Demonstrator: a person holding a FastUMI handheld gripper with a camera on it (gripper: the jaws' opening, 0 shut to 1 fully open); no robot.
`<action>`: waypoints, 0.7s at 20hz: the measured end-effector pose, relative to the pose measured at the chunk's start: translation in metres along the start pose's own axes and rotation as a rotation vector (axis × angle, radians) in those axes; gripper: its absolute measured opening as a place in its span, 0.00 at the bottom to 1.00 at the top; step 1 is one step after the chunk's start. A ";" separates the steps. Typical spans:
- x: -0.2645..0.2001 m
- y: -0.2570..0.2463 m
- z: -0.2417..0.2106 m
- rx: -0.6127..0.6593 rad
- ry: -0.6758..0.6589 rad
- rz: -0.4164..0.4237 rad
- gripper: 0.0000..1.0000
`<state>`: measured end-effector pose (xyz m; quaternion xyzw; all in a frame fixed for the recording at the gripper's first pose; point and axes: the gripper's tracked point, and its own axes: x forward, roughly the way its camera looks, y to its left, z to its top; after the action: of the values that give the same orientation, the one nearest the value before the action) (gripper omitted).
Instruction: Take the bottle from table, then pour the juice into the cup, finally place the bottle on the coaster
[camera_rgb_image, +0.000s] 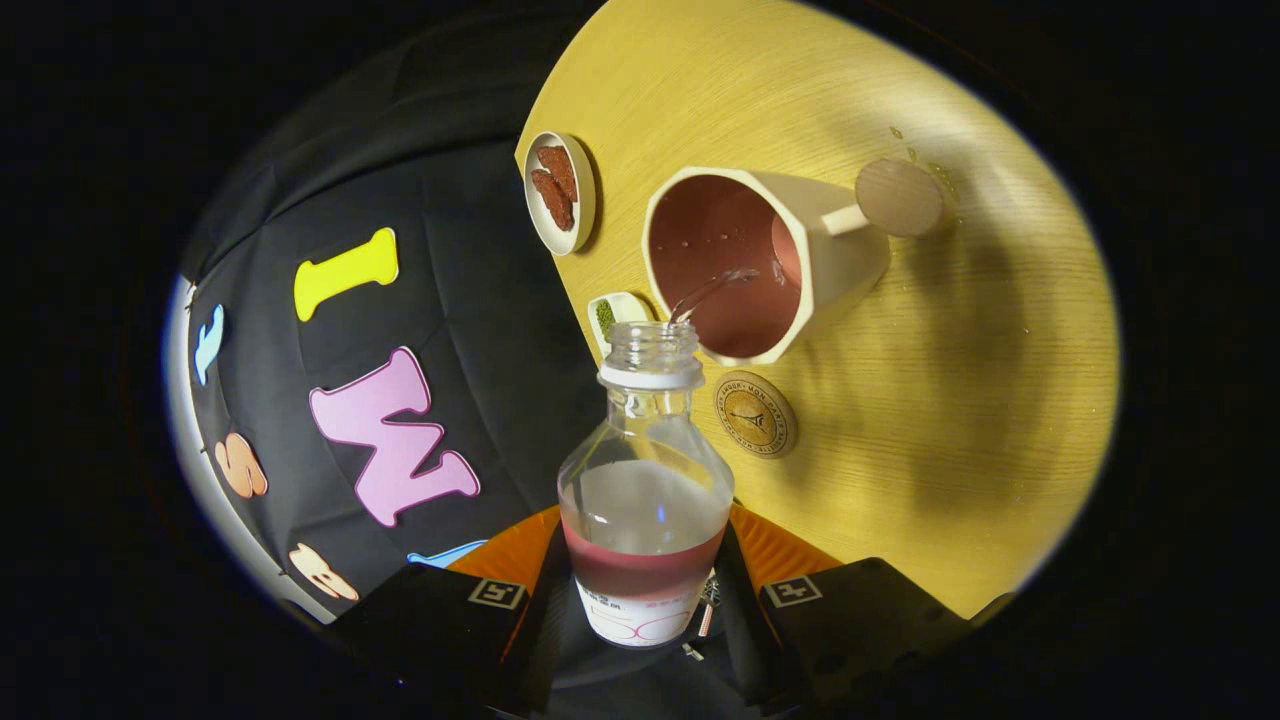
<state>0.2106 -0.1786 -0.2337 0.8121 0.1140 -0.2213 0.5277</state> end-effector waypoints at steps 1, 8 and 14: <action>0.001 0.002 0.001 0.009 0.000 0.000 0.71; 0.001 0.004 -0.002 0.068 0.022 -0.020 0.71; -0.001 0.006 -0.001 0.123 0.039 -0.032 0.71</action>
<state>0.2128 -0.1799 -0.2280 0.8452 0.1237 -0.2203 0.4709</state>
